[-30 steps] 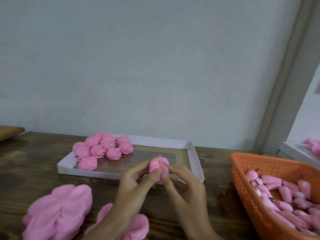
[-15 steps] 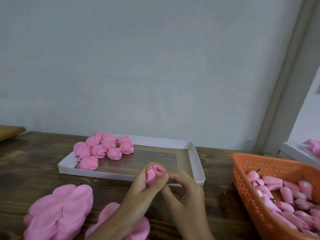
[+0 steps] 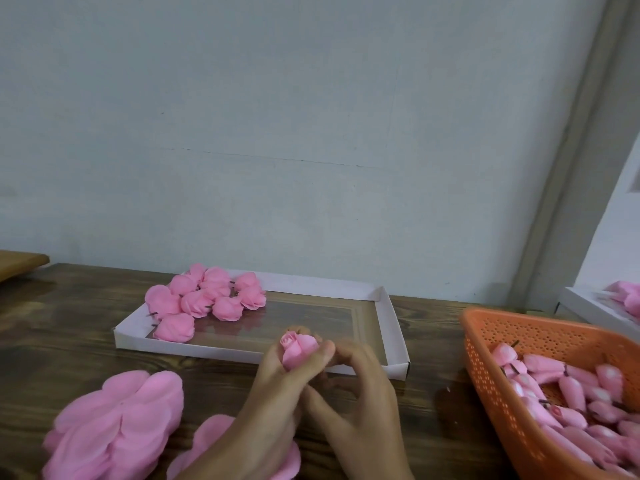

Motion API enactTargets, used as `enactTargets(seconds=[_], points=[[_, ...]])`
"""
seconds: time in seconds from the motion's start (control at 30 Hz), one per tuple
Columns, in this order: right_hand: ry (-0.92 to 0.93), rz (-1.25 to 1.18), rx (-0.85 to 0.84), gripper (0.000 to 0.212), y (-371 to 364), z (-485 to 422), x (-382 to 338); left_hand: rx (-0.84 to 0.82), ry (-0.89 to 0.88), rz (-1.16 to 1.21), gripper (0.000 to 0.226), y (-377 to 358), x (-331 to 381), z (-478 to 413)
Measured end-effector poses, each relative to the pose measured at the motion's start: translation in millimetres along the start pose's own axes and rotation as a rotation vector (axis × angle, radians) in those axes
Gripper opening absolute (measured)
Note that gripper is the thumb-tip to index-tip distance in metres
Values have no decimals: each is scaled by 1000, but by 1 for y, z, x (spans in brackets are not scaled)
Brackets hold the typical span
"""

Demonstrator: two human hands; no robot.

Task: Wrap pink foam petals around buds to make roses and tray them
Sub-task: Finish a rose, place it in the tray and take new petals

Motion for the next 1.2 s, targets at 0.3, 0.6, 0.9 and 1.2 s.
enactTargets(seconds=[0.3, 0.6, 0.9, 1.2], points=[[-70, -95, -4, 40, 2, -4, 1, -97, 69, -72, 59, -2, -4, 4], [-385, -440, -194, 27, -17, -7, -3, -387, 37, -120, 47, -16, 20, 12], [-912, -765, -306, 37, -45, 15, 14, -174, -65, -322, 46, -2, 18, 3], [-1138, -886, -392, 63, -52, 28, 3, -199, -115, -299, 30, -9, 26, 7]])
Point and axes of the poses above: each hand's wrist, its own z-axis away from the middle knuckle, its own y-axis out of the back of the hand, x = y × z, the point moved 8 cm from there along -z, towards the middle knuckle, and after that the axes turned 13 degrees about x, right-handed, at the moved point
